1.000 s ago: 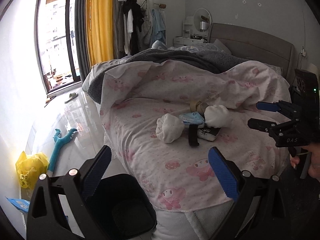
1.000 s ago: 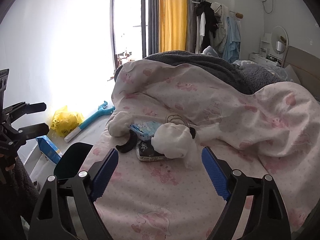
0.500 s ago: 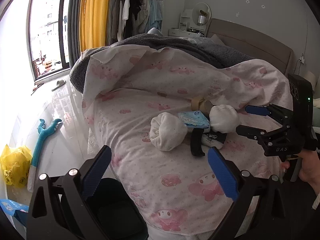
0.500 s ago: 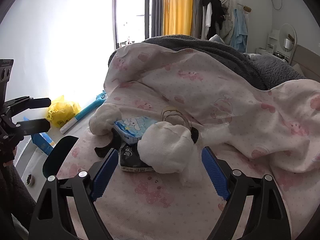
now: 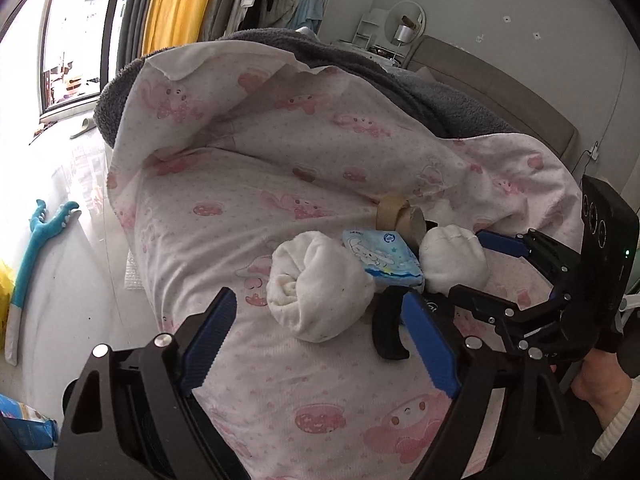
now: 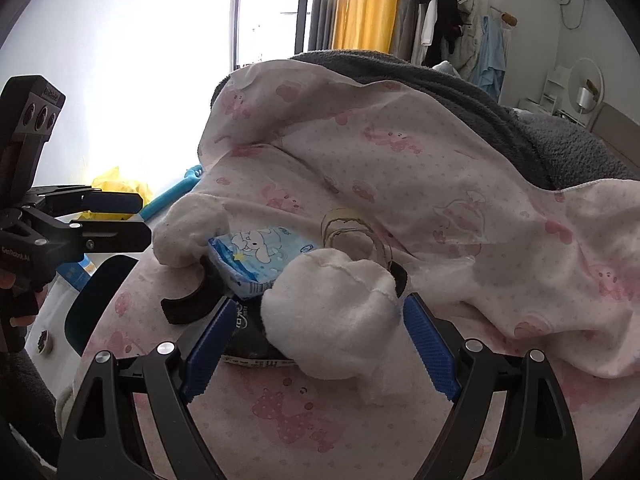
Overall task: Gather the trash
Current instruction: 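Reach the left gripper to the white tissue ball and close on it, then carry the tissue ball in the left gripper over the teal bin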
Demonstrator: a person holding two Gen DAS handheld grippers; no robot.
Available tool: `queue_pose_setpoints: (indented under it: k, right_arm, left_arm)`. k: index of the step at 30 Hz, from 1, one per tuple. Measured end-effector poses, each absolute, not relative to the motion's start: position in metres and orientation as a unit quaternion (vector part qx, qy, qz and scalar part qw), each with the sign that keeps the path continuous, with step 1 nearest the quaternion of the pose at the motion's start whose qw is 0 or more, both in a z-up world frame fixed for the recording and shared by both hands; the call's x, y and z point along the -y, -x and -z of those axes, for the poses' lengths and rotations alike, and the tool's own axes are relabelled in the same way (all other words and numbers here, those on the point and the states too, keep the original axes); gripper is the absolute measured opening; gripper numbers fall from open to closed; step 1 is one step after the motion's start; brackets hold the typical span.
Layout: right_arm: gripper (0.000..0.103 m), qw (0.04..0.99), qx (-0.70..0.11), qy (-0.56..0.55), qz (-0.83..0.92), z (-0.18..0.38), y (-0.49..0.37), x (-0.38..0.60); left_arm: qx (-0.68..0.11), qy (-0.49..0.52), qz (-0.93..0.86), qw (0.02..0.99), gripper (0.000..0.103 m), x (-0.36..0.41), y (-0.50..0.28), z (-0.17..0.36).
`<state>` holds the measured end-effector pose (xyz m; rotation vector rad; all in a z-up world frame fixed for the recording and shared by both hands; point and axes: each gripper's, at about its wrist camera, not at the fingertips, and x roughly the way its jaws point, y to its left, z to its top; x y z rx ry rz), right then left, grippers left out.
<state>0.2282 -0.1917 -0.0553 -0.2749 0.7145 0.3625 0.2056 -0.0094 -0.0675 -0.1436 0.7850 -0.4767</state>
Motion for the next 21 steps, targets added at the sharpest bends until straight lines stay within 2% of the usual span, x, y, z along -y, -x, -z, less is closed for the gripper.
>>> queue_pose_setpoints:
  k: [2, 7, 13, 21]
  right_arm:
    - [0.086, 0.913, -0.349, 0.131, -0.168, 0.056, -0.231, 0.193]
    - [0.071, 0.906, -0.371, 0.127, -0.160, 0.061, -0.240, 0.195]
    - [0.057, 0.901, -0.384, 0.128, -0.153, 0.062, -0.242, 0.189]
    - [0.057, 0.913, -0.365, 0.111, -0.143, 0.041, -0.237, 0.180]
  left_arm:
    - [-0.385, 0.076, 0.234, 0.889, 0.084, 0.012, -0.211, 0.071]
    - [-0.403, 0.087, 0.243, 0.878, 0.078, 0.015, -0.219, 0.082]
    - [-0.415, 0.125, 0.244, 0.867, 0.064, 0.009, -0.225, 0.091]
    - [-0.404, 0.133, 0.236, 0.874, 0.050, 0.002, -0.222, 0.081]
